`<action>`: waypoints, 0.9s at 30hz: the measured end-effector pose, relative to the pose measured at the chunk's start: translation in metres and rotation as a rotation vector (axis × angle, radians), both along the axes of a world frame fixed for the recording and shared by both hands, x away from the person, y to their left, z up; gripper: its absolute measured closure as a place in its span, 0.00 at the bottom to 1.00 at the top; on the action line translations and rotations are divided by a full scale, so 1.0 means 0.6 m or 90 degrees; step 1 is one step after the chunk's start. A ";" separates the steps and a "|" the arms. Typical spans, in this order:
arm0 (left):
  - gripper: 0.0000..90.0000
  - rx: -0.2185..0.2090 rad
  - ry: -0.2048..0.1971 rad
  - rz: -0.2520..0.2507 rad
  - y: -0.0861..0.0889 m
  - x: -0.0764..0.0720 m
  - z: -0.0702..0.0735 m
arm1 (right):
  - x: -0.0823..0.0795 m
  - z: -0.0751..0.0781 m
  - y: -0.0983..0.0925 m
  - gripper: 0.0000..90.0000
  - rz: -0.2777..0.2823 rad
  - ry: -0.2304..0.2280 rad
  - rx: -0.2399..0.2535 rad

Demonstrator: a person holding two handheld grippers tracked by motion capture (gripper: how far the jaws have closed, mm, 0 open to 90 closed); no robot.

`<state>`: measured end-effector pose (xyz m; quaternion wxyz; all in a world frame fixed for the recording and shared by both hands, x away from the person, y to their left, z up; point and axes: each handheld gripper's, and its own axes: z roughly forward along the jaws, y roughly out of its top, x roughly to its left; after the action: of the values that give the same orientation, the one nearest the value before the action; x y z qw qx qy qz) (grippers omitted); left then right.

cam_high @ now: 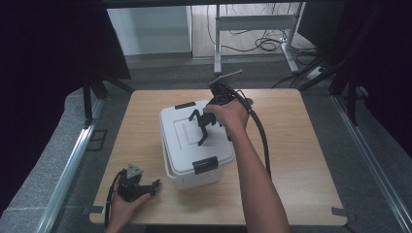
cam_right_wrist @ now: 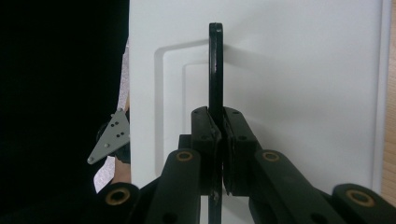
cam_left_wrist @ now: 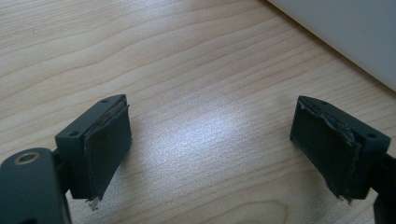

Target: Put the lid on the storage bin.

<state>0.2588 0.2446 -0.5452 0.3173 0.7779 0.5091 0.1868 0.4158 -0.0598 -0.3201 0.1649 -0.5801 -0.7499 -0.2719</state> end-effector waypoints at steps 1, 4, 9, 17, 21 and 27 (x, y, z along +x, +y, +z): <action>0.14 0.000 0.000 0.000 0.000 0.000 0.000 | 0.000 -0.001 0.002 0.94 -0.002 0.002 -0.002; 0.14 0.000 0.000 -0.001 0.000 0.000 0.000 | -0.001 -0.006 0.011 0.94 -0.002 0.007 -0.003; 0.14 0.000 0.000 -0.003 0.000 0.000 0.000 | -0.001 -0.018 0.023 0.94 -0.014 0.014 -0.003; 0.14 0.000 0.000 -0.007 0.000 0.000 0.000 | 0.003 -0.032 0.031 0.94 -0.026 0.017 -0.005; 0.14 0.001 0.000 -0.008 0.000 0.001 0.000 | 0.004 -0.039 0.029 0.94 -0.028 0.021 -0.007; 0.14 0.001 0.000 -0.008 0.000 0.001 0.000 | 0.006 -0.048 0.028 0.94 -0.033 0.020 -0.003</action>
<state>0.2592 0.2443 -0.5452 0.3181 0.7813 0.5041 0.1852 0.4191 -0.0431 -0.3492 0.1682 -0.6041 -0.7325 -0.2649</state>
